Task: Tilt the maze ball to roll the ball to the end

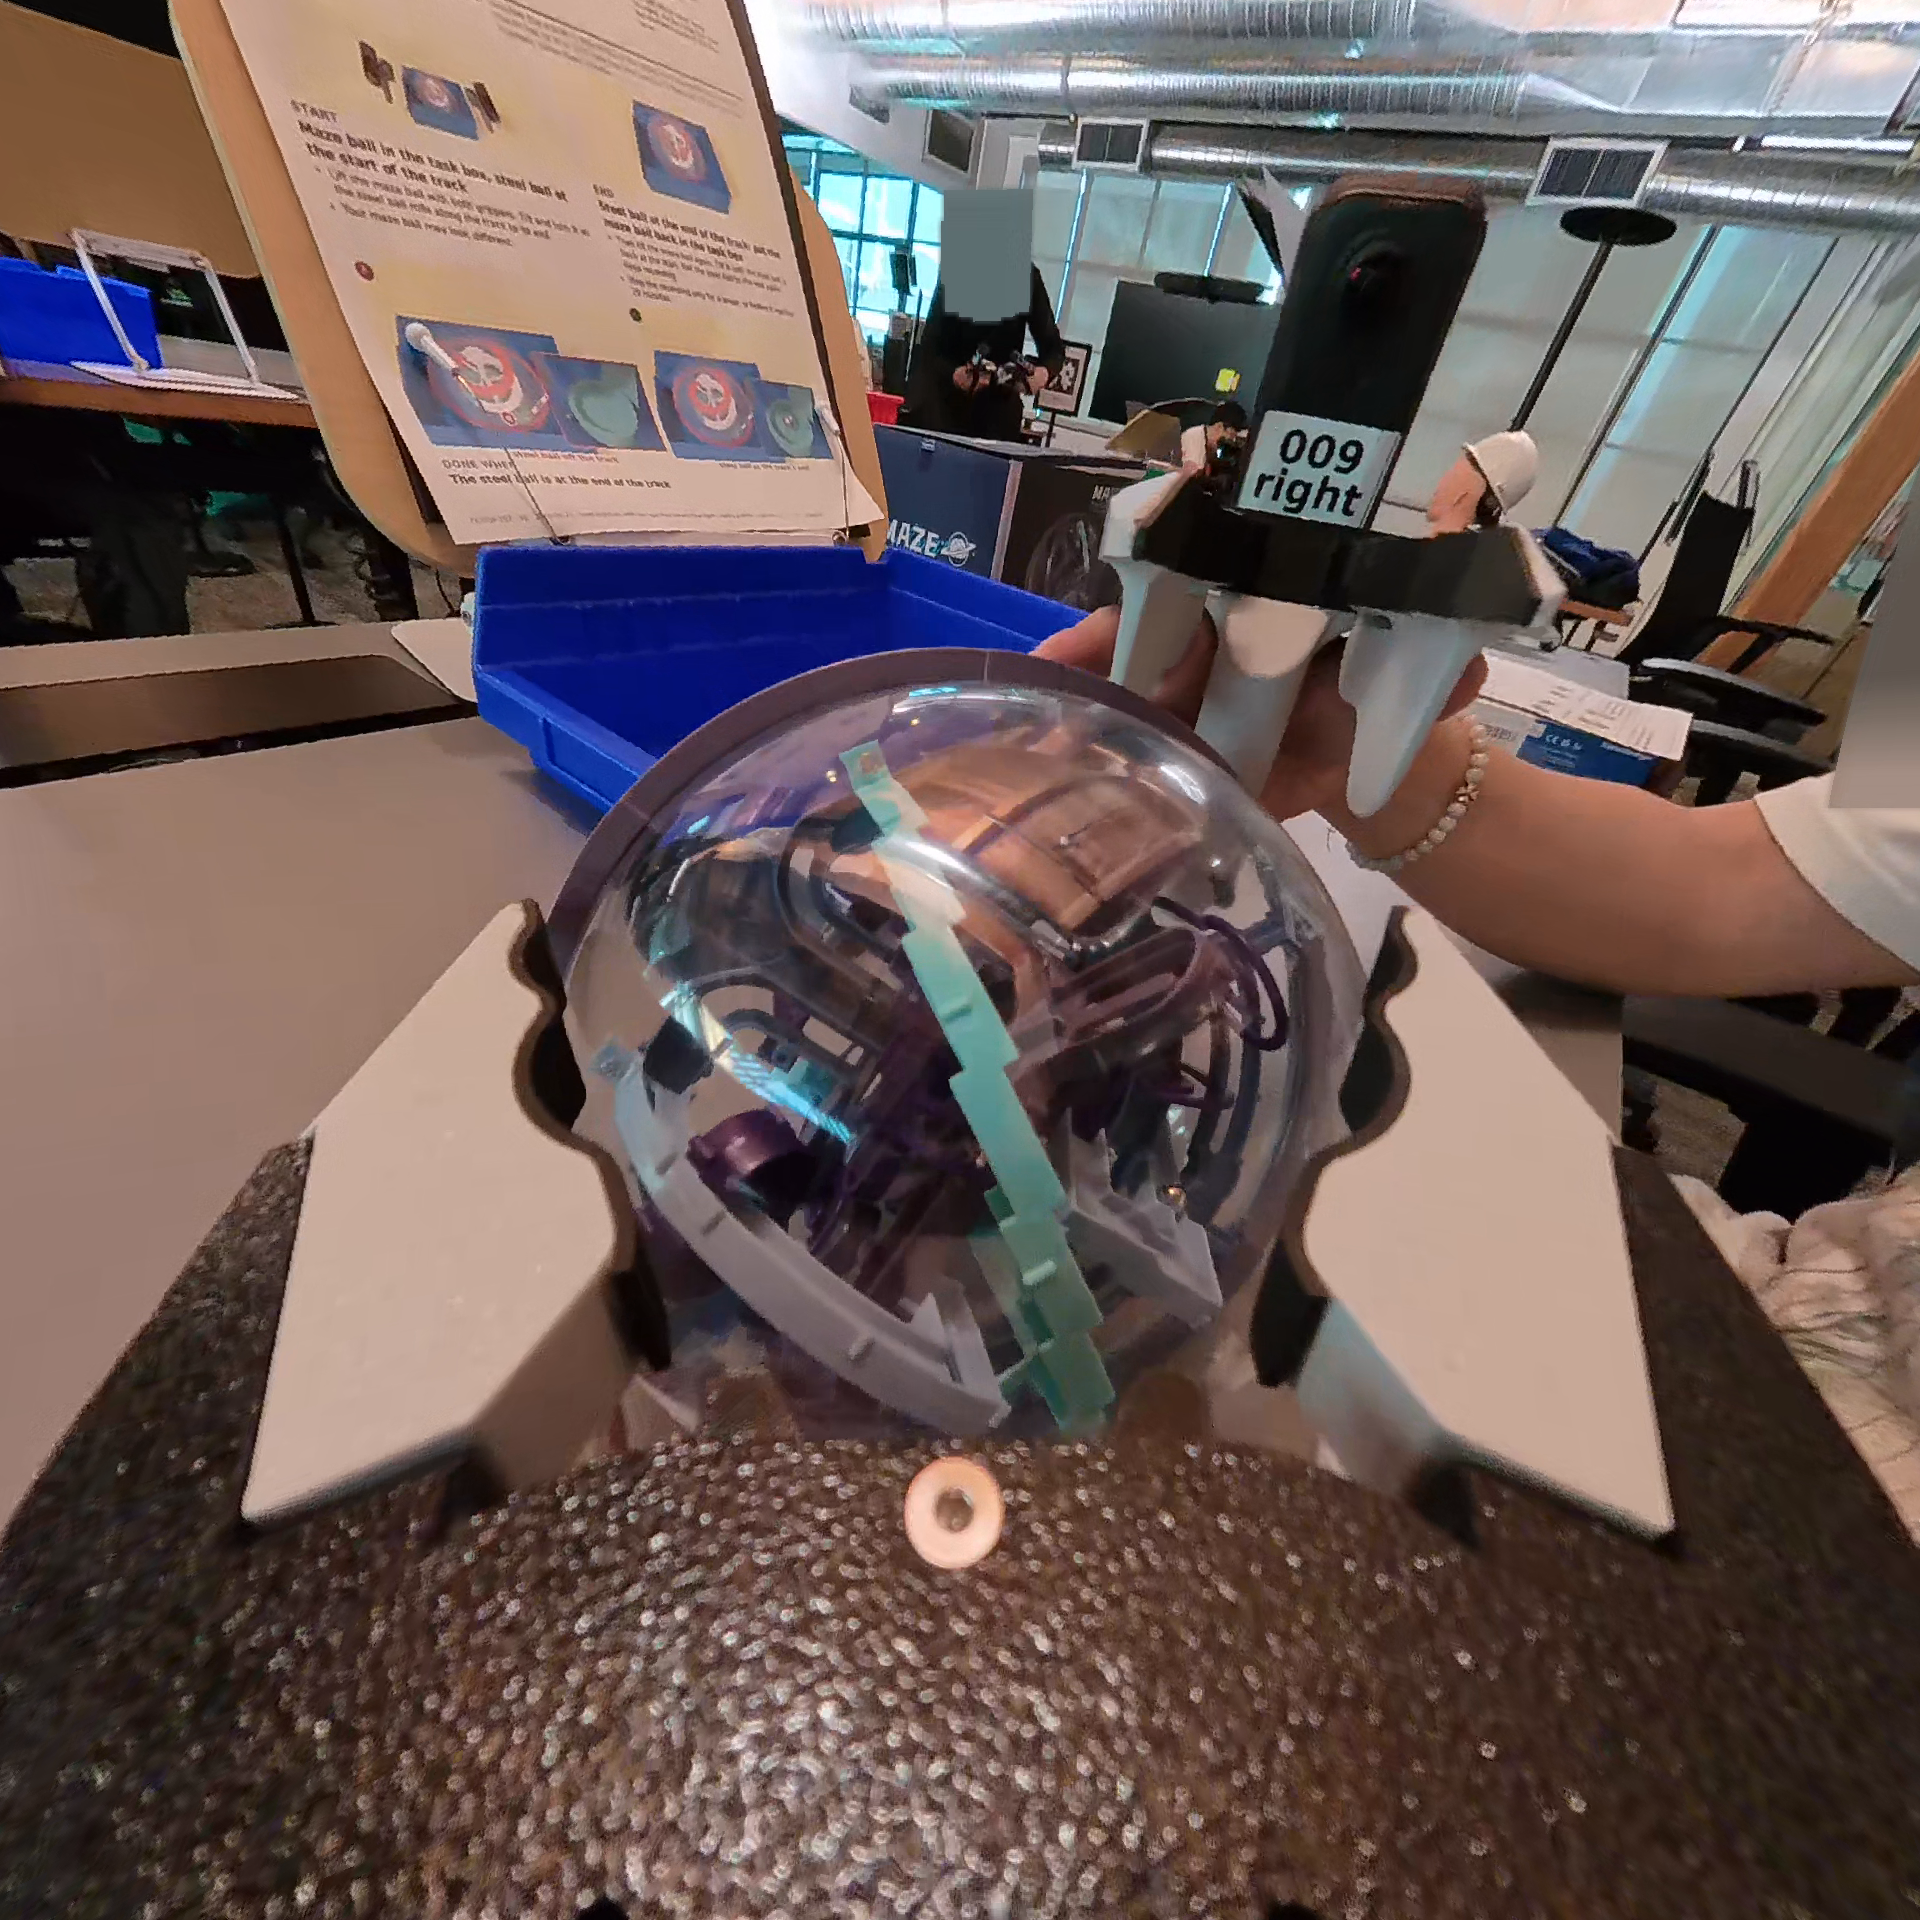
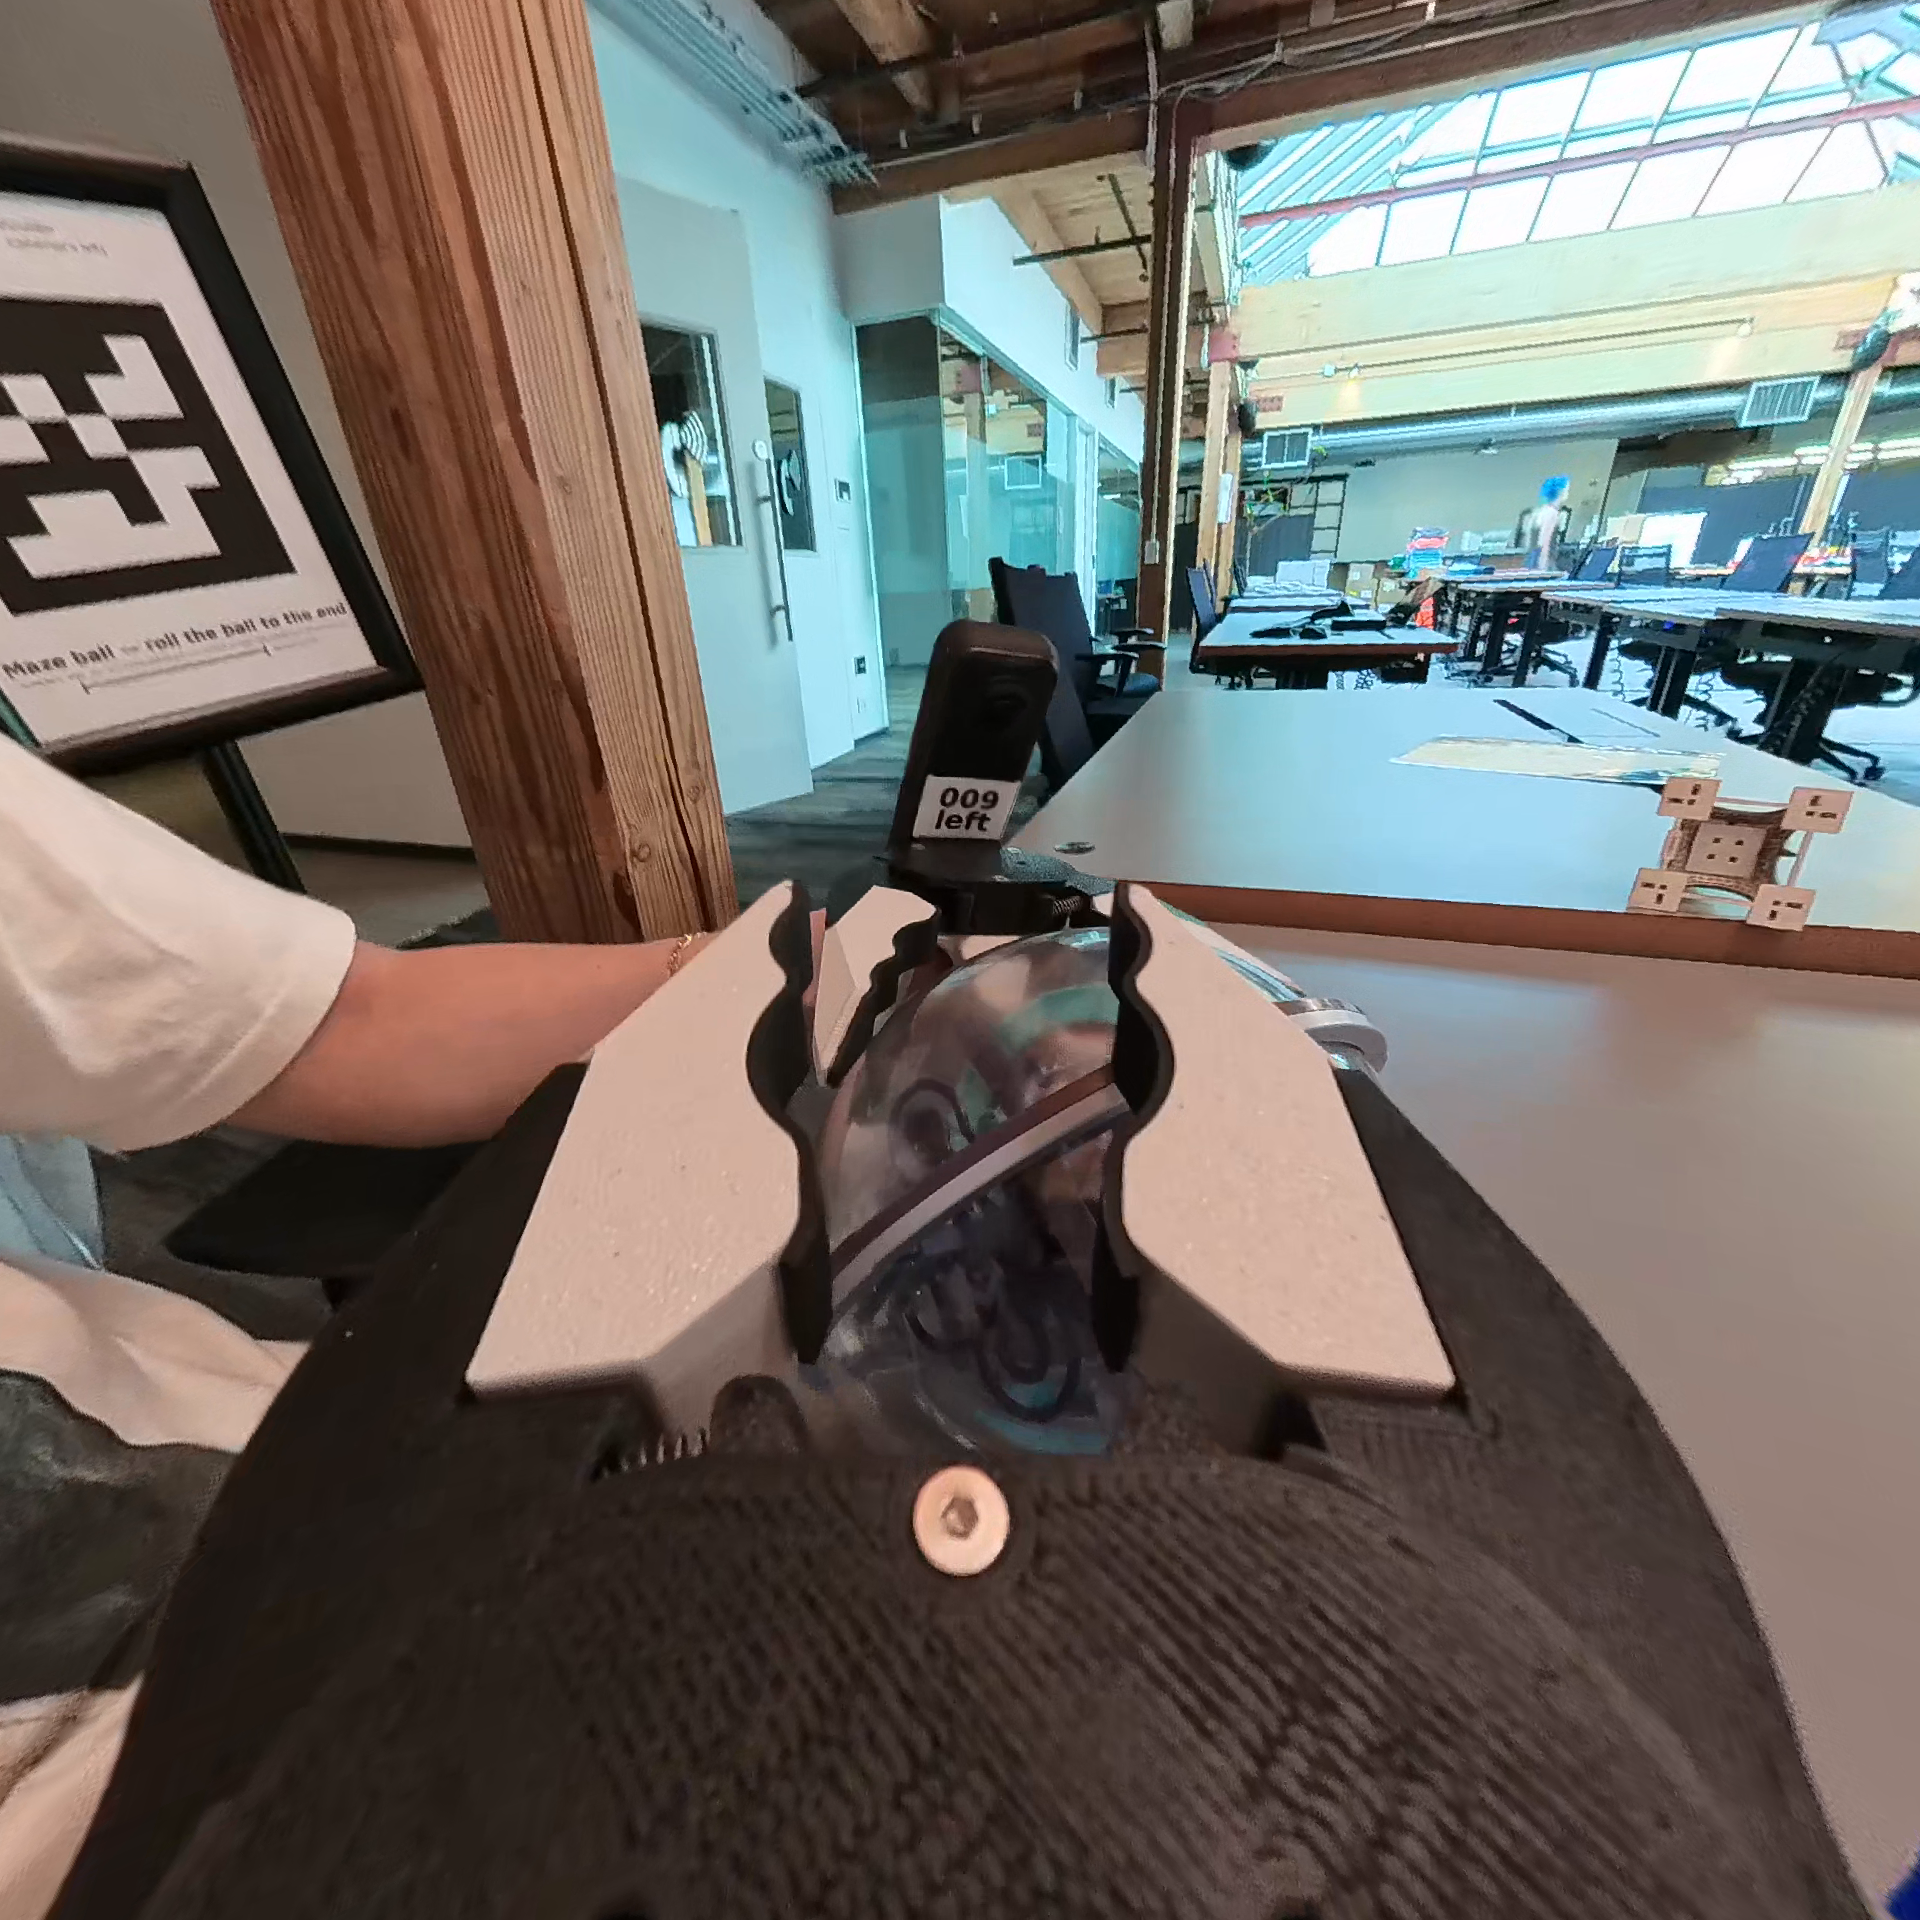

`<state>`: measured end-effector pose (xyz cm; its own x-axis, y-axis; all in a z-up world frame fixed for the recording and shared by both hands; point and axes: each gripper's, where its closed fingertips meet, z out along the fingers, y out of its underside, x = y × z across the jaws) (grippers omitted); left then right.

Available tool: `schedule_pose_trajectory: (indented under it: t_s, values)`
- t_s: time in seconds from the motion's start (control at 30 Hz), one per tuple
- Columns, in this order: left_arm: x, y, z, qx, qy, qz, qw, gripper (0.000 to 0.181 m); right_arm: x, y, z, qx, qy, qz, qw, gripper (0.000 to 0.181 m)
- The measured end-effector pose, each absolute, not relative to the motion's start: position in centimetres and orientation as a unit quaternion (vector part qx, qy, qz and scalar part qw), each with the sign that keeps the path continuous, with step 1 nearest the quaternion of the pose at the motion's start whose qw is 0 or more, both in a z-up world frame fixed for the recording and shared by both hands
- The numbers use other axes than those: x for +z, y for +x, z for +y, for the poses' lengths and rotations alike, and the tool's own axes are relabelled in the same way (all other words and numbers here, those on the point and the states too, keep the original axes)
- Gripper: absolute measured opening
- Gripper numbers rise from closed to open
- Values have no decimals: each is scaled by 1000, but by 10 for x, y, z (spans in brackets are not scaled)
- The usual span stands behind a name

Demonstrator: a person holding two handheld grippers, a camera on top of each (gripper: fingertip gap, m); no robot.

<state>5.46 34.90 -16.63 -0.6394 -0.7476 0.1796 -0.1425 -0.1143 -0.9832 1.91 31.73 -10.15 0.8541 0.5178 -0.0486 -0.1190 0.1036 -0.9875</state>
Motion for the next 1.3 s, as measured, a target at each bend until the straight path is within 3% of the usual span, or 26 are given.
schedule_pose_trajectory:
  t_s: [0.17, 0.3, 0.5, 1.3]
  values:
    - [-165, 54, 348, -643, -347, 640, 239, 144, -96, 24, 316, 249, -619, -133, 733, 48]
    - [-169, 54, 341, -604, -332, 678, 256, 157, -93, 23, 316, 274, -610, -124, 733, 46]
    - [-175, 53, 338, -579, -338, 703, 236, 157, -94, 20, 315, 264, -613, -136, 732, 47]
    - [-167, 26, 351, -653, -307, 630, 286, 156, -83, 11, 303, 310, -552, -149, 759, 50]
